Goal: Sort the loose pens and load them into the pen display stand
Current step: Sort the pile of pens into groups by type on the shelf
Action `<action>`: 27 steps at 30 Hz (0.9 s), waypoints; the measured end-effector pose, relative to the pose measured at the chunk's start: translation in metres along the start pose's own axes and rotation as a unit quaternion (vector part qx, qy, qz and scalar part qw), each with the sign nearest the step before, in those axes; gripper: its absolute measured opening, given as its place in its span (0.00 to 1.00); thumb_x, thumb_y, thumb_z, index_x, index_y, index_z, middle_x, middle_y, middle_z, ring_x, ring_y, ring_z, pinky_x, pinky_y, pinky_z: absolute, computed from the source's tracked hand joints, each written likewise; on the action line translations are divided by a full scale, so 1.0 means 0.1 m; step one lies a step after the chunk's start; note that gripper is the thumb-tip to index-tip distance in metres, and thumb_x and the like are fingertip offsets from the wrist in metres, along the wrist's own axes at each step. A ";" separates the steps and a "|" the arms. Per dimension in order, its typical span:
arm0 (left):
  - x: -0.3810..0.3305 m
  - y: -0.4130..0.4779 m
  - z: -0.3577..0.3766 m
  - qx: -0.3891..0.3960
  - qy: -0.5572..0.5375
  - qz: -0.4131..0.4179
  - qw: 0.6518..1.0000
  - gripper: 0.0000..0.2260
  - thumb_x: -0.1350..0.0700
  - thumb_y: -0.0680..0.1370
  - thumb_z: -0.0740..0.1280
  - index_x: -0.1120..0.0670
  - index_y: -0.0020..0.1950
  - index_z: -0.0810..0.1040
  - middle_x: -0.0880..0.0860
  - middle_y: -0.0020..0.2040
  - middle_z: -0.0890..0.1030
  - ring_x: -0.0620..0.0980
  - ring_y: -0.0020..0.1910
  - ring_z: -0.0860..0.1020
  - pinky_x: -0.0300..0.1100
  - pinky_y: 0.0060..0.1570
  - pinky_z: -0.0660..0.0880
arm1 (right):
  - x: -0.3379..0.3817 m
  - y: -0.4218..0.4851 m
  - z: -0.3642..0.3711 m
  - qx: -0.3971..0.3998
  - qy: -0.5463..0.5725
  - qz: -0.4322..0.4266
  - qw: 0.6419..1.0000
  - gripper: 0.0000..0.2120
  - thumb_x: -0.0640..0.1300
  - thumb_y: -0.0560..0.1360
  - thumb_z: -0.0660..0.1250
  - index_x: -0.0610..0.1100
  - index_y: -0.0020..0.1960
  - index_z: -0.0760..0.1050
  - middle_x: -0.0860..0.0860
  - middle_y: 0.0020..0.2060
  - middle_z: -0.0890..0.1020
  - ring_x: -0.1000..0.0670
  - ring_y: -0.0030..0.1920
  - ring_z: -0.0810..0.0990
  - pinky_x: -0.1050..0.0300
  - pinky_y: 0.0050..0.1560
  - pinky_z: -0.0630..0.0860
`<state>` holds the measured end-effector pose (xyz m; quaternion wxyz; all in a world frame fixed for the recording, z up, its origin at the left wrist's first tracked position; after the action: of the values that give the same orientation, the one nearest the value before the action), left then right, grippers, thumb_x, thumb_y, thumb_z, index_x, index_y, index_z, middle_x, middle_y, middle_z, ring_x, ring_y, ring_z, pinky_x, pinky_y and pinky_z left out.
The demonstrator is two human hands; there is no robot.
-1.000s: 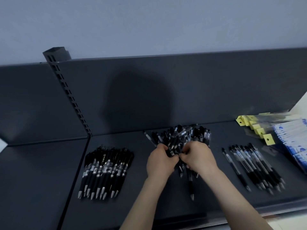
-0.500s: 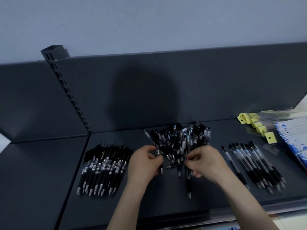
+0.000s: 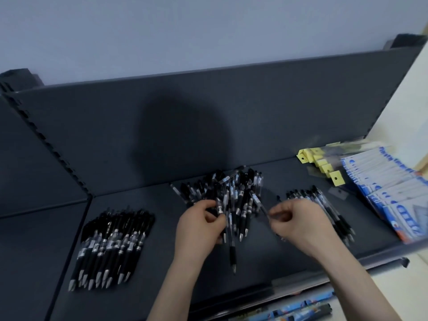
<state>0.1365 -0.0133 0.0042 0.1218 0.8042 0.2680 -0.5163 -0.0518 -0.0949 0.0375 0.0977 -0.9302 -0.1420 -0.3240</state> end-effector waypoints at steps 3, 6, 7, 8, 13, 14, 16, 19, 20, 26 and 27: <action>-0.06 -0.03 0.17 0.020 0.000 0.003 1.000 0.13 0.57 0.73 0.70 0.46 0.56 0.78 0.48 0.33 0.82 0.47 0.25 0.79 0.44 0.35 0.79 | -0.24 0.01 -0.14 -0.051 -0.017 0.024 0.998 0.08 0.43 0.69 0.71 0.49 0.48 0.83 0.57 0.35 0.83 0.56 0.38 0.80 0.63 0.42 0.73; -0.12 -0.05 0.33 0.031 -0.004 0.002 1.000 0.13 0.57 0.74 0.70 0.45 0.55 0.77 0.49 0.34 0.82 0.47 0.25 0.79 0.46 0.36 0.80 | -0.48 0.02 -0.23 -0.096 -0.079 0.043 0.991 0.07 0.43 0.67 0.69 0.49 0.44 0.83 0.51 0.38 0.85 0.48 0.44 0.82 0.60 0.42 0.74; -0.13 -0.05 0.39 0.034 -0.003 0.003 0.999 0.12 0.57 0.74 0.70 0.45 0.55 0.77 0.49 0.34 0.82 0.47 0.24 0.79 0.46 0.35 0.80 | -0.54 0.02 -0.24 -0.107 -0.101 0.048 0.988 0.07 0.43 0.67 0.68 0.49 0.43 0.82 0.51 0.37 0.84 0.46 0.44 0.82 0.58 0.42 0.76; -0.15 -0.06 0.44 0.038 -0.004 0.003 0.999 0.13 0.57 0.74 0.70 0.45 0.55 0.77 0.49 0.34 0.82 0.46 0.24 0.79 0.46 0.36 0.80 | -0.58 0.02 -0.24 -0.110 -0.117 0.052 0.986 0.07 0.43 0.66 0.67 0.47 0.43 0.82 0.50 0.37 0.84 0.44 0.43 0.82 0.56 0.41 0.77; -0.25 -0.13 0.61 0.048 0.007 0.008 0.999 0.12 0.57 0.75 0.69 0.45 0.56 0.77 0.49 0.34 0.82 0.46 0.26 0.79 0.38 0.32 0.78 | -0.69 0.04 -0.19 -0.081 -0.160 0.036 0.983 0.05 0.45 0.70 0.67 0.48 0.44 0.81 0.51 0.39 0.83 0.46 0.44 0.81 0.56 0.41 0.77; -0.26 -0.13 0.62 0.045 0.010 0.008 0.999 0.12 0.57 0.75 0.69 0.46 0.57 0.78 0.50 0.35 0.82 0.46 0.26 0.79 0.34 0.30 0.75 | -0.70 0.04 -0.19 -0.078 -0.162 0.031 0.983 0.05 0.46 0.71 0.67 0.49 0.44 0.81 0.51 0.39 0.83 0.47 0.44 0.81 0.57 0.41 0.76; -0.28 -0.14 0.65 0.041 0.019 0.008 0.999 0.13 0.57 0.75 0.69 0.46 0.58 0.77 0.49 0.36 0.83 0.46 0.26 0.79 0.32 0.30 0.74 | -0.72 0.05 -0.21 -0.075 -0.159 0.029 0.984 0.05 0.48 0.72 0.67 0.48 0.44 0.80 0.51 0.38 0.83 0.47 0.44 0.81 0.57 0.40 0.76; -0.30 -0.16 0.67 0.034 0.028 0.006 0.999 0.13 0.56 0.75 0.69 0.45 0.58 0.77 0.48 0.35 0.83 0.45 0.26 0.79 0.34 0.33 0.74 | -0.70 0.07 -0.26 -0.079 -0.144 0.025 0.986 0.05 0.47 0.71 0.67 0.47 0.43 0.79 0.51 0.37 0.83 0.46 0.43 0.81 0.55 0.40 0.78; -0.30 -0.17 0.68 0.031 0.031 0.006 0.999 0.13 0.56 0.75 0.69 0.46 0.58 0.77 0.48 0.34 0.82 0.45 0.26 0.79 0.35 0.34 0.74 | -0.68 0.07 -0.28 -0.083 -0.137 0.017 0.987 0.05 0.47 0.71 0.67 0.47 0.43 0.79 0.51 0.38 0.83 0.46 0.44 0.81 0.56 0.41 0.78; -0.28 -0.28 0.65 -0.007 0.058 -0.011 0.998 0.13 0.55 0.75 0.70 0.46 0.59 0.78 0.46 0.34 0.82 0.42 0.29 0.80 0.43 0.42 0.79 | -0.49 0.17 -0.23 -0.060 -0.087 -0.060 0.993 0.06 0.46 0.72 0.69 0.47 0.48 0.81 0.52 0.42 0.84 0.50 0.42 0.81 0.58 0.45 0.77; -0.26 -0.30 0.61 -0.019 0.060 -0.020 0.998 0.13 0.54 0.75 0.70 0.46 0.58 0.78 0.45 0.35 0.82 0.42 0.29 0.80 0.43 0.43 0.79 | -0.46 0.19 -0.18 -0.054 -0.075 -0.072 0.993 0.08 0.46 0.72 0.69 0.47 0.50 0.82 0.52 0.43 0.84 0.51 0.42 0.81 0.58 0.46 0.76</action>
<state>0.0649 -0.0249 0.0031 0.1103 0.8255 0.3008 -0.4646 -0.0906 -0.1267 0.0213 0.0131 -0.9431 -0.1981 -0.2669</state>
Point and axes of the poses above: each hand's wrist, its own y-axis towards the middle knuckle, its own z-axis out of the palm, x = y × z, the point moved 3 cm from there along y, towards the middle knuckle
